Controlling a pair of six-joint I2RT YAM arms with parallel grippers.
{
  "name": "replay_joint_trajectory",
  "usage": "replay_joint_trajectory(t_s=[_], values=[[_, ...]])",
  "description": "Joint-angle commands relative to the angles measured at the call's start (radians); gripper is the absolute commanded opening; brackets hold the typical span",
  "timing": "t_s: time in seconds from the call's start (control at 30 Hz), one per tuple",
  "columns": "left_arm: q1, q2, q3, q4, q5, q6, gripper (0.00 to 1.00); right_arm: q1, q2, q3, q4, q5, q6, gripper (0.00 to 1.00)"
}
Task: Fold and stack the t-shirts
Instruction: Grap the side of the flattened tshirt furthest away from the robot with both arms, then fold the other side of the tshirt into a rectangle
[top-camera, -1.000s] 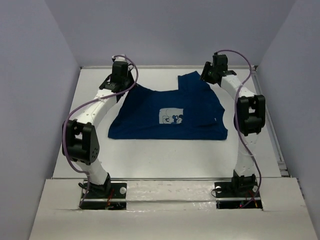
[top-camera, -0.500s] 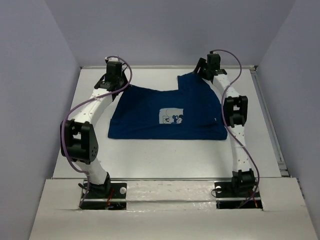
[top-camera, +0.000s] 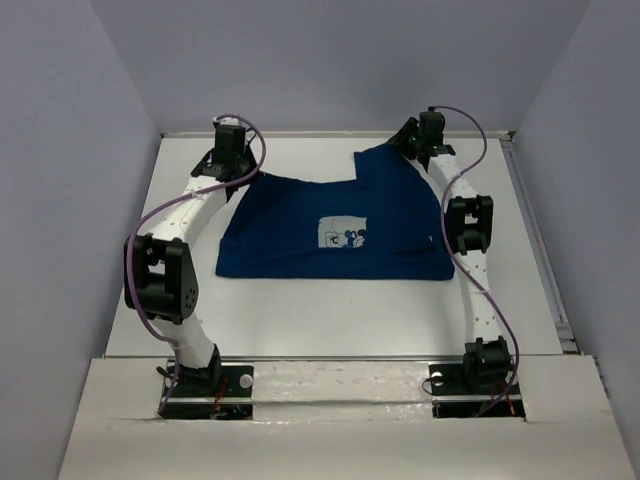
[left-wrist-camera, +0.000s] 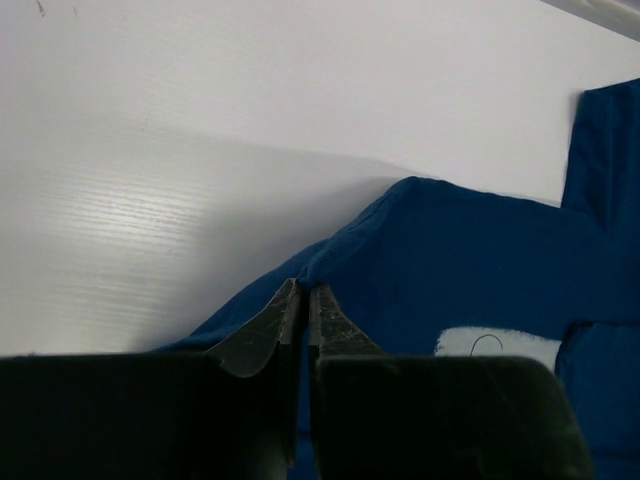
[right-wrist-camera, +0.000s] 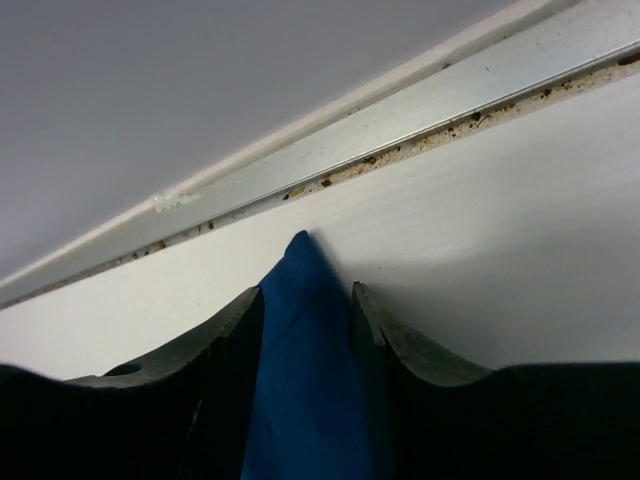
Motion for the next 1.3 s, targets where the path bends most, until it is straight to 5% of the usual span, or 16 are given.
replay_joint_trajectory(t_s=[0.0,0.4,0.57,0.93,1.27], values=[[0.009,-0.006,0.036,0.028,0.002,0.011,0.0,-0.002,0.065,0.008,-0.012,-0.051,0.067,0.43],[0.019,0.012,0.043,0.03,0.008,0.0,0.0,-0.034,0.023,-0.033,0.034,-0.063,0.077,0.0],[0.028,0.043,0.081,0.007,-0.021,0.02,0.0,-0.054,-0.066,-0.128,0.094,-0.092,0.046,0.0],[0.158,0.168,0.145,0.017,-0.052,0.045,0.0,-0.094,-0.569,-0.772,0.221,-0.151,-0.026,0.0],[0.158,0.211,0.158,0.025,-0.061,0.049,0.0,-0.103,-0.915,-1.116,0.209,-0.118,-0.094,0.0]])
